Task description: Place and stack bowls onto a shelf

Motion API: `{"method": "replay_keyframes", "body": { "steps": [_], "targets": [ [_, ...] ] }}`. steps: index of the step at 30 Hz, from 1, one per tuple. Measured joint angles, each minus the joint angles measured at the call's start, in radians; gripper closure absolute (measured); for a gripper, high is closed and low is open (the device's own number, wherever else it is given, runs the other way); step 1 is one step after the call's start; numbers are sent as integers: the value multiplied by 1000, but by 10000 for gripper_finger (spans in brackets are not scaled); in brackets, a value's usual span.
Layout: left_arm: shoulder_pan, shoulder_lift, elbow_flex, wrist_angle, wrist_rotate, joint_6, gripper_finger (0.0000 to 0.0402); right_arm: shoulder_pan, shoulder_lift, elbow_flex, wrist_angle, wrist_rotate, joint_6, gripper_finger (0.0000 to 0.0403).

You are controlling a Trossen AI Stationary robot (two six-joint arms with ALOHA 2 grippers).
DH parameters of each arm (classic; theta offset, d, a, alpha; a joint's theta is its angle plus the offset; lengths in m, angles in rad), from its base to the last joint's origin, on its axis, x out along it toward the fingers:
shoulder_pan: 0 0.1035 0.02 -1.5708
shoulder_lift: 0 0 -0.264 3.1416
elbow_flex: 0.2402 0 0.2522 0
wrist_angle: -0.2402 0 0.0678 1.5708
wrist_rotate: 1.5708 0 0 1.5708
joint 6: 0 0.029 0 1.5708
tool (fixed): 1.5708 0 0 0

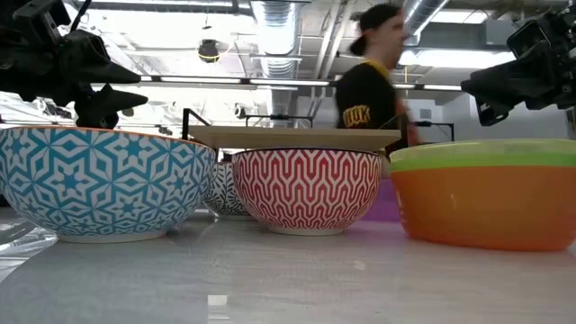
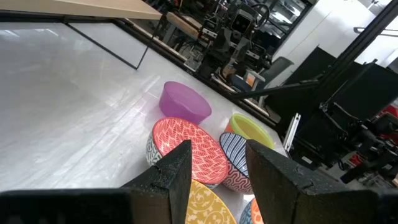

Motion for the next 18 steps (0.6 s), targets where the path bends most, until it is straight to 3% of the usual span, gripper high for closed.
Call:
{"method": "replay_keyframes", "body": {
  "steps": [11, 15, 18],
  "targets": [
    [0, 0, 0, 3, -9, -23, 266, 0, 0, 0, 0, 0, 0, 284],
    [0, 0, 0, 22, -63, -105, 266, 0, 0, 0, 0, 0, 0, 284],
    [0, 4, 0, 21, -199, -141, 266, 0, 0, 0, 0, 0, 0, 284]
  ]
}}
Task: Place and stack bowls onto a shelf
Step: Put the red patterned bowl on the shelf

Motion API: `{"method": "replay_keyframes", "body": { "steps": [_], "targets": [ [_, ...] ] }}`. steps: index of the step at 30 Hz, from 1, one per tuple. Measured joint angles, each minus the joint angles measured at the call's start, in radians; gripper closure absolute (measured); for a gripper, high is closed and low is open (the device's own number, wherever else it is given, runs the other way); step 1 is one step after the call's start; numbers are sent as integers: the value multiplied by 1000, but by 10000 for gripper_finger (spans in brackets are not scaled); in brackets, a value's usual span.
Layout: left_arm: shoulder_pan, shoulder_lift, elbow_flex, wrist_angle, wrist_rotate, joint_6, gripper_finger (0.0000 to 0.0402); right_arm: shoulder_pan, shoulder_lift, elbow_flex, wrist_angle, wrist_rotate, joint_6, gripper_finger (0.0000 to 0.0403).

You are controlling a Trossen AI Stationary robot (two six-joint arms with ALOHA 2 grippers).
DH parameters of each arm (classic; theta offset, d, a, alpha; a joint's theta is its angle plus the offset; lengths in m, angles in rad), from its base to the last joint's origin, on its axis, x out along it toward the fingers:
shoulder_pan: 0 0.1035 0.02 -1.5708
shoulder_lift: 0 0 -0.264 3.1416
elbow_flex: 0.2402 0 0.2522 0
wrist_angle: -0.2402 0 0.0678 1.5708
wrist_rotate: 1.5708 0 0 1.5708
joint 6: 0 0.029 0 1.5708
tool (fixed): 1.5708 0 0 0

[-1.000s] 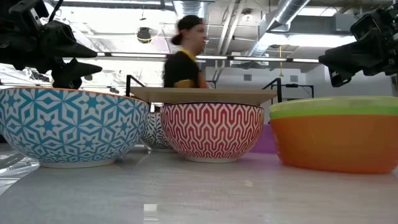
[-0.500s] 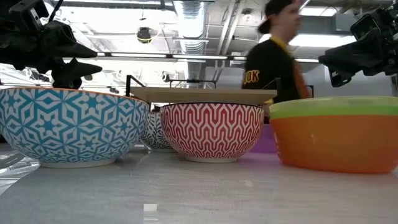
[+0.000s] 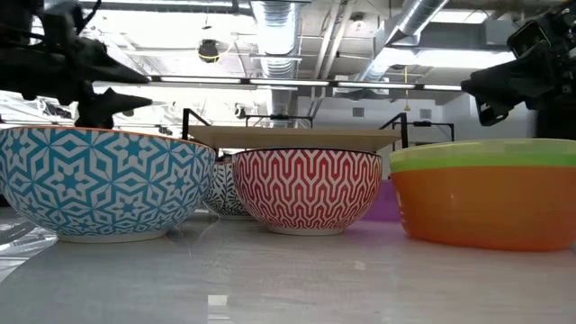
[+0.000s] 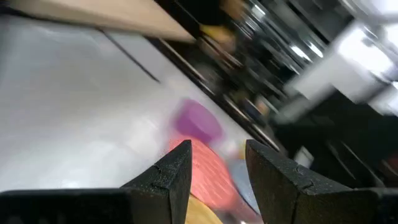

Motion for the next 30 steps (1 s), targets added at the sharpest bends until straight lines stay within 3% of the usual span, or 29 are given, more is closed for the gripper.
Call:
{"method": "replay_keyframes", "body": {
  "steps": [4, 7, 14, 19, 25, 28, 30],
  "targets": [
    [0, 0, 0, 9, -106, 21, 266, 0, 0, 0, 6, 1, -6, 284],
    [0, 0, 0, 10, -123, -13, 266, -1, 0, -1, 20, 2, -10, 284],
    [0, 0, 0, 10, -117, -102, 266, 0, 0, -1, 39, 0, 311, 284],
    [0, 1, 0, 46, -211, -155, 266, 0, 0, -1, 46, -3, 458, 284],
    [-1, 4, 6, 384, -141, -198, 266, -13, 4, 12, 87, 61, 680, 284],
    [-1, 33, 65, 488, -55, -185, 266, -22, 4, 70, 180, 74, 646, 284],
    [-1, 65, 130, 491, -18, -151, 266, -22, 29, 150, 184, 144, 576, 284]
  ]
}}
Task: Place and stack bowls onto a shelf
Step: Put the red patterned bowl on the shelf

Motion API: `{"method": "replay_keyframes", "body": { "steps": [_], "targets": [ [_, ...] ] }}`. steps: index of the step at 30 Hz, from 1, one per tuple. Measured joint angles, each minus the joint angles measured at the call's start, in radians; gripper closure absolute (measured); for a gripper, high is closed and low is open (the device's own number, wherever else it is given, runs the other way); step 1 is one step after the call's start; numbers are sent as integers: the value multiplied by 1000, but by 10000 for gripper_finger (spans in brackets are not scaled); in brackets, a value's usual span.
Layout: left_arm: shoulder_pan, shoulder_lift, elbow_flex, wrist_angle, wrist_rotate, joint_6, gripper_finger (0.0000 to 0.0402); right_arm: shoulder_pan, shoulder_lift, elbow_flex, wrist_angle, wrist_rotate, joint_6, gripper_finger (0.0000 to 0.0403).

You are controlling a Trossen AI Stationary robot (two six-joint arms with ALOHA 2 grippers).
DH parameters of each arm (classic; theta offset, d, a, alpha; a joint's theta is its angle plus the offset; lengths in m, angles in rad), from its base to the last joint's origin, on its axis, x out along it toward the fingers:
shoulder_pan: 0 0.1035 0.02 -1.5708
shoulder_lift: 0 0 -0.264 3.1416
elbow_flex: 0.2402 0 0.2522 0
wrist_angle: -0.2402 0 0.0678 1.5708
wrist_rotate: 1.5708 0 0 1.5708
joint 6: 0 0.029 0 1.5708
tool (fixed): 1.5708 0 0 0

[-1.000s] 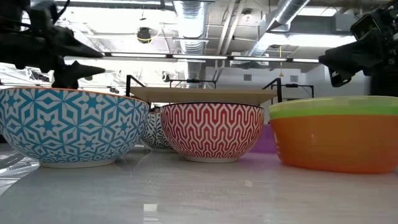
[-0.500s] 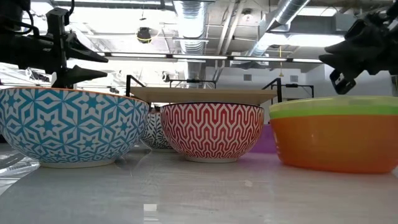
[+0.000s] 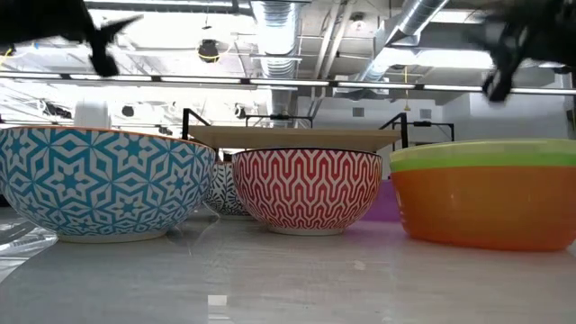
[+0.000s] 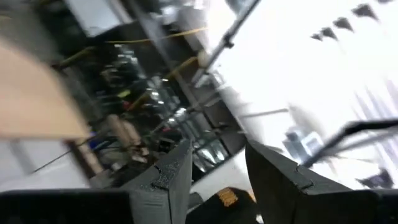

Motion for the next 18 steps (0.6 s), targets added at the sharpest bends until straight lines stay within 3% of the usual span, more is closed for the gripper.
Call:
{"method": "replay_keyframes", "body": {
  "steps": [4, 8, 11, 14, 18],
  "targets": [
    [0, 89, 130, -57, -15, 12, 266, 0, 144, 209, -150, 149, -147, 284],
    [0, 159, 244, -143, -21, 62, 266, 0, 389, 448, -362, 184, -198, 284],
    [0, 198, 308, -208, -28, 95, 266, 0, 594, 617, -511, 174, -188, 284],
    [0, 226, 349, -254, -44, 131, 266, 9, 788, 750, -627, 101, -194, 282],
    [0, 243, 372, -326, -44, 141, 266, 27, 1028, 865, -683, 25, -197, 250]
  ]
}}
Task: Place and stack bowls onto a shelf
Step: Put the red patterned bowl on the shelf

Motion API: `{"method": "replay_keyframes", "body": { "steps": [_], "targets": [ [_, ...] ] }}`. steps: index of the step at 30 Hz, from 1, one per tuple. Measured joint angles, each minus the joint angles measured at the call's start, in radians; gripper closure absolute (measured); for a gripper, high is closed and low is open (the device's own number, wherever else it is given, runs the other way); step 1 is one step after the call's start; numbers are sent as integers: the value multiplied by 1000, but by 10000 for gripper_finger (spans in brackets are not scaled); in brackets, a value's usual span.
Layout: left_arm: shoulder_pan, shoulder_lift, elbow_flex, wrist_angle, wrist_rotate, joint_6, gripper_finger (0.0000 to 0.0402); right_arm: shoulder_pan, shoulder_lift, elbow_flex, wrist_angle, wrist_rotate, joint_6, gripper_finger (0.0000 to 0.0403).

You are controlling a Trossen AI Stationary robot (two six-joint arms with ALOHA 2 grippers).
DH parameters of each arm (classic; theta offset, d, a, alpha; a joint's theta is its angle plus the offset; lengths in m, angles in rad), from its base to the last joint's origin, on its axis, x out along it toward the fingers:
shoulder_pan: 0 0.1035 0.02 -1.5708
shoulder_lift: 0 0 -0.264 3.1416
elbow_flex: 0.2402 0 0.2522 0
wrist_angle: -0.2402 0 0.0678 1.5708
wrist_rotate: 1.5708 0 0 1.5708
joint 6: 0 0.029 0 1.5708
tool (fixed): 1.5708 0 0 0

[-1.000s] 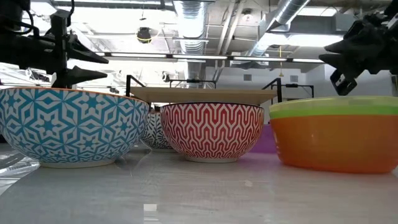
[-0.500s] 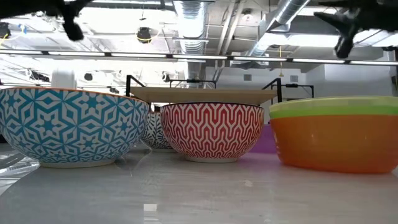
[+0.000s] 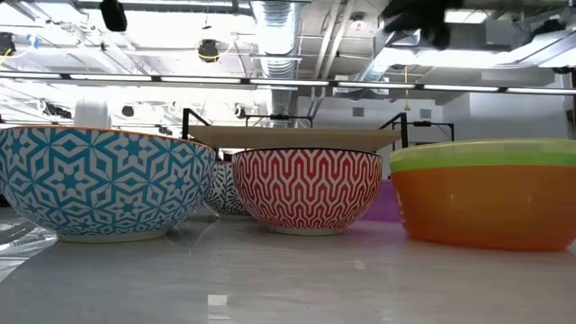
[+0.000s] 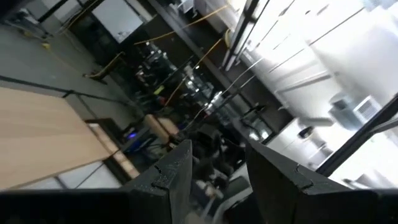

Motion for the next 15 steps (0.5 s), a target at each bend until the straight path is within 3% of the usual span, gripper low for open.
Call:
{"method": "replay_keyframes", "body": {
  "steps": [7, 15],
  "targets": [
    [0, -1, 2, -98, 19, -62, 266, 7, 329, 144, 13, -107, 3, 158],
    [0, -1, 2, -212, 52, -66, 266, 5, 598, 278, 11, -79, -6, 160]
  ]
}}
